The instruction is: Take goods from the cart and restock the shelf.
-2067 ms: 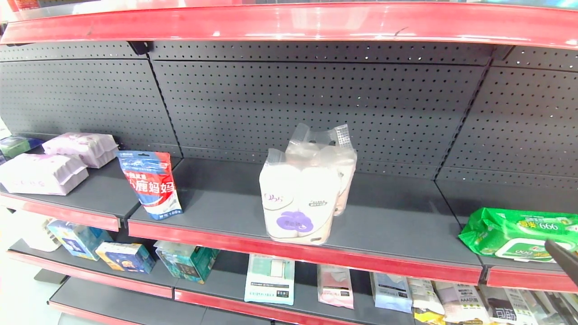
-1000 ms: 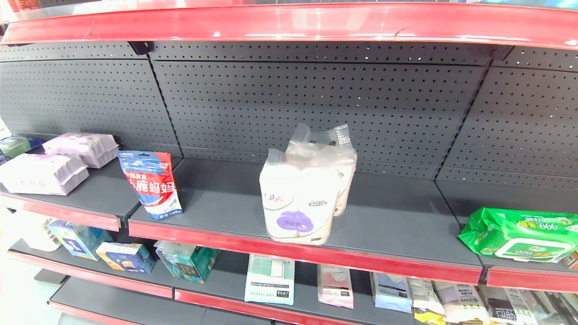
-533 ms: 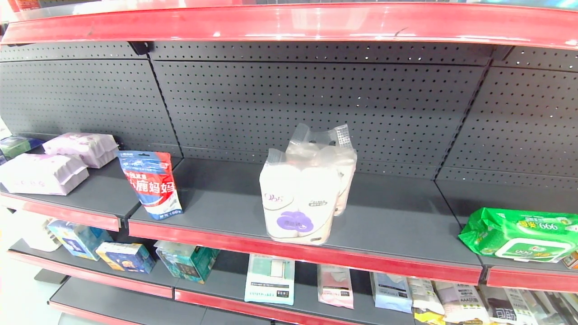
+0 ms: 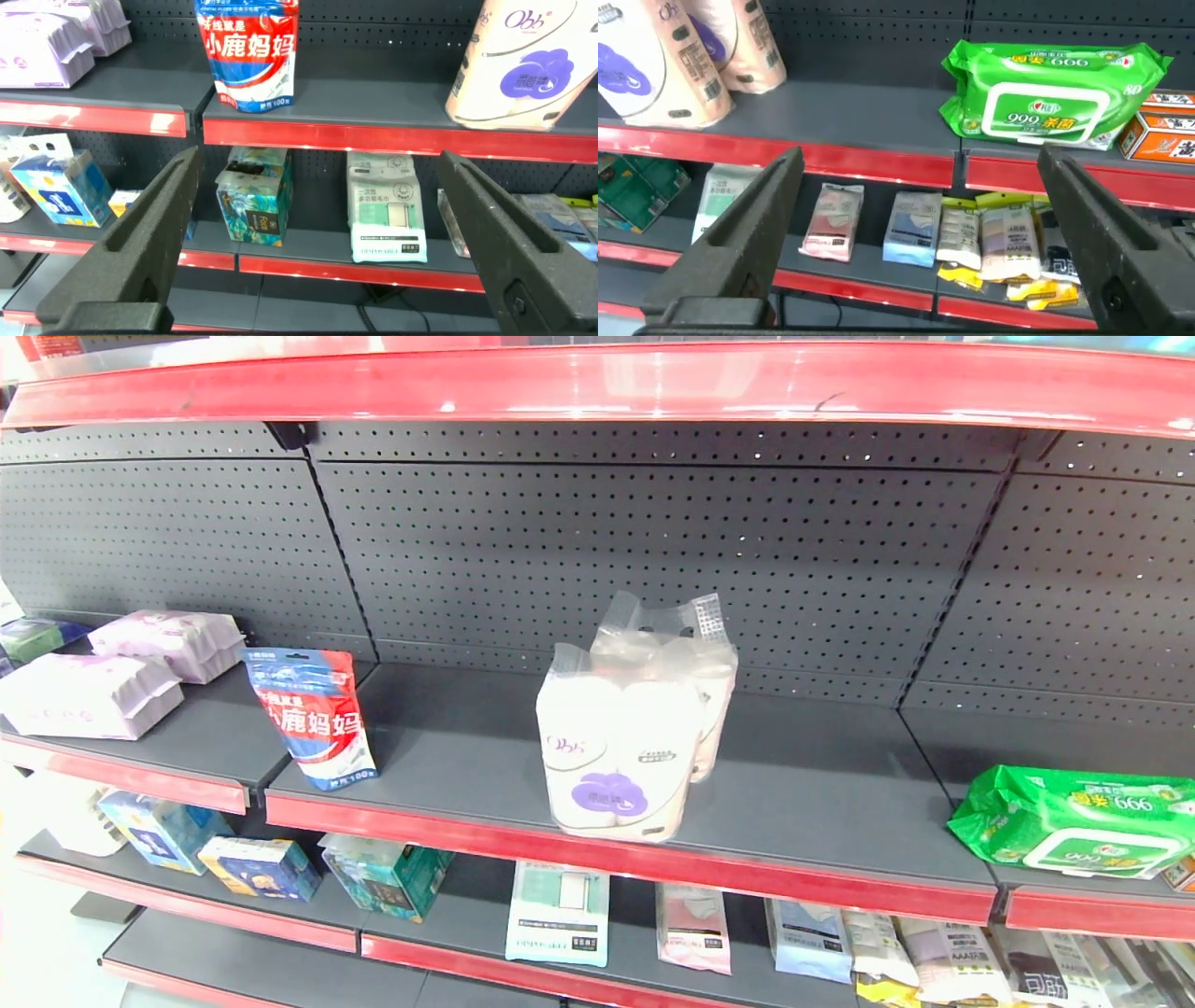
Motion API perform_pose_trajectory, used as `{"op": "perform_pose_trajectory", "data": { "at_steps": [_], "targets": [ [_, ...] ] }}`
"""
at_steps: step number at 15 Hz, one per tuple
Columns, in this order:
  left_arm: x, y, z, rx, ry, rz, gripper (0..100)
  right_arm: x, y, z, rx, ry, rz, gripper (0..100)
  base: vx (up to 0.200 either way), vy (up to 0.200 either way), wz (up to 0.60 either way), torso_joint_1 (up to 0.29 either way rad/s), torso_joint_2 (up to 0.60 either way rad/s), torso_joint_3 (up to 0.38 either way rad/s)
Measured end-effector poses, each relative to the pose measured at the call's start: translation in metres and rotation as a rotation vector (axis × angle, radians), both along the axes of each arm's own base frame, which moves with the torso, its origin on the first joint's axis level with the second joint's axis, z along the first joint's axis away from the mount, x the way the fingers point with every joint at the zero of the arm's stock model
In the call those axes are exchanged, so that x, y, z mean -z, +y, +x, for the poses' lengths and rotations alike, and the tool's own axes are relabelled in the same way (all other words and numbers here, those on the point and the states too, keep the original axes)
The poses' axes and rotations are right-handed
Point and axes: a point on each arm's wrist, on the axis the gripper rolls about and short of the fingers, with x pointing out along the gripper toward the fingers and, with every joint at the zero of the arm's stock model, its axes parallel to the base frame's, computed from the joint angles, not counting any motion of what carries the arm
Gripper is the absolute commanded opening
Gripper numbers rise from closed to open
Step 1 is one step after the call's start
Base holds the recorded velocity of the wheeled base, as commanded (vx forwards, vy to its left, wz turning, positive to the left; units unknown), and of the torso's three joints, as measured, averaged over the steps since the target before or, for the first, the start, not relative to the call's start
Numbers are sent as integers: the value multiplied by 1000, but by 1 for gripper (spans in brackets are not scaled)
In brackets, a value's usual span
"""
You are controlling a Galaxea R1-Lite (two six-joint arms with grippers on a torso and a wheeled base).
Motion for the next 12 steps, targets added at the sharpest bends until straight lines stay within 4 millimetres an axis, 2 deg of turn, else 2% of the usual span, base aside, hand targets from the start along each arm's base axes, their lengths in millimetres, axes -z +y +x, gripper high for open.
{"op": "perform_pose_trajectory", "data": {
  "at_steps": [8,12],
  "targets": [
    [0,0,0,0,0,0,100,0,0,-1,-1,-13,2,100,0,0,0,0,0,0],
    [0,0,0,0,1,0,100,0,0,-1,-1,-14,2,100,0,0,-600,5,-4,4]
  ]
}}
